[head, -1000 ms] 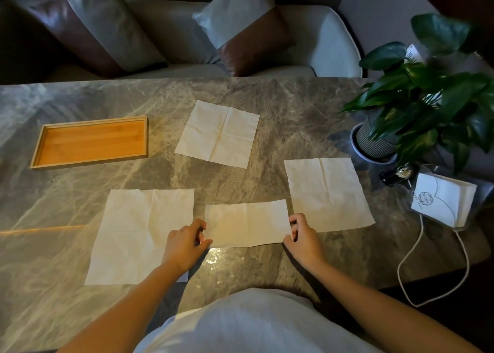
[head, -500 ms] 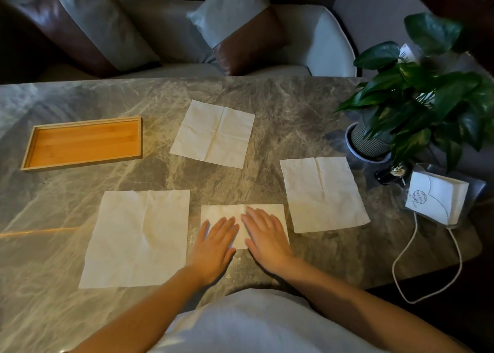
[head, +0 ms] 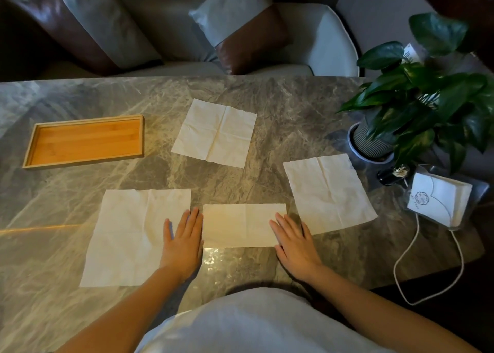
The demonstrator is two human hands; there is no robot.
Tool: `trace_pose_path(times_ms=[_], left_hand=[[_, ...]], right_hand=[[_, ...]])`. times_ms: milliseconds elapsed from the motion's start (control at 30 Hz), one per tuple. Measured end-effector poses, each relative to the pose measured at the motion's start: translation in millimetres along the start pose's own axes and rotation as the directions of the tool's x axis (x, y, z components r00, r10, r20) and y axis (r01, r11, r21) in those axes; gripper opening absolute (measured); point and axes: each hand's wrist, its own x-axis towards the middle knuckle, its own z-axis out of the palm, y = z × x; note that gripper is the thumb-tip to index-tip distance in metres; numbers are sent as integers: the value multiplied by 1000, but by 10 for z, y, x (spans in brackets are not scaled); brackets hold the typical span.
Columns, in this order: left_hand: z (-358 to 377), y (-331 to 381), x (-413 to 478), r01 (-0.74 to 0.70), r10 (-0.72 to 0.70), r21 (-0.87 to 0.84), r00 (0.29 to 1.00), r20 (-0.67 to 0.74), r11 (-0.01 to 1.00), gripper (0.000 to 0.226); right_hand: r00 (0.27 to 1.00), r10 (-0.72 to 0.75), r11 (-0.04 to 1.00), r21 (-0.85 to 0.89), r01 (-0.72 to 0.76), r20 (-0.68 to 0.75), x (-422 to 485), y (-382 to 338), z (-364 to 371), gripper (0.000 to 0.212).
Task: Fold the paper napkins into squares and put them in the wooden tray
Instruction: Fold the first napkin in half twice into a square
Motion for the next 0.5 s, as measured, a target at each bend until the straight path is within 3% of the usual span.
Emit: trace_pose_path(times_ms=[200, 300, 433, 500], left_hand=[[-132, 231, 77, -245, 200, -139, 941, -273, 960, 47], [-133, 324, 143, -285, 244, -229, 951, -191, 931, 46], [-37, 313, 213, -290, 293, -133, 956, 2, 948, 57], [-14, 282, 211, -305, 309, -104, 950, 32, 947, 59]], right_hand=[[994, 99, 983, 158, -92, -37, 32, -313, -33, 70], [998, 42, 972, 233, -30, -45, 43, -495, -48, 53], [991, -132, 952, 277, 128, -2, 24, -585, -20, 42], [981, -192, 942, 275, 191, -23, 25, -539, 2, 40]])
